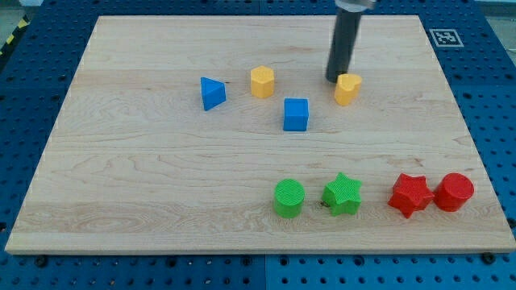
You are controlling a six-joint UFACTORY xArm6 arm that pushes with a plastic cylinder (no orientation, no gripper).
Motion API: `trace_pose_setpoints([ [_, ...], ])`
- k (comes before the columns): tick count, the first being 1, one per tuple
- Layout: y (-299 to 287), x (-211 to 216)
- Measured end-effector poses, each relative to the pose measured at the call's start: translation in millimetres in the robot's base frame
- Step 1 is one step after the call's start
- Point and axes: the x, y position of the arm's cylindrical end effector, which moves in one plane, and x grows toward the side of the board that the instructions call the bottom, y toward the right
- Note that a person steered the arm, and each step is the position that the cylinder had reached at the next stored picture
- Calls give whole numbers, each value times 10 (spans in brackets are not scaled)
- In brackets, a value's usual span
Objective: Push the red circle towards blue cube
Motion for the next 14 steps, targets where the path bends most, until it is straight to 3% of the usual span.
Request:
trace_pose_setpoints([
  [1,594,-412],
  [2,1462,-115],
  [3,1985,681],
  [4,2115,1398],
  [6,1255,2402],
  [10,1197,2452],
  [14,1024,1823],
])
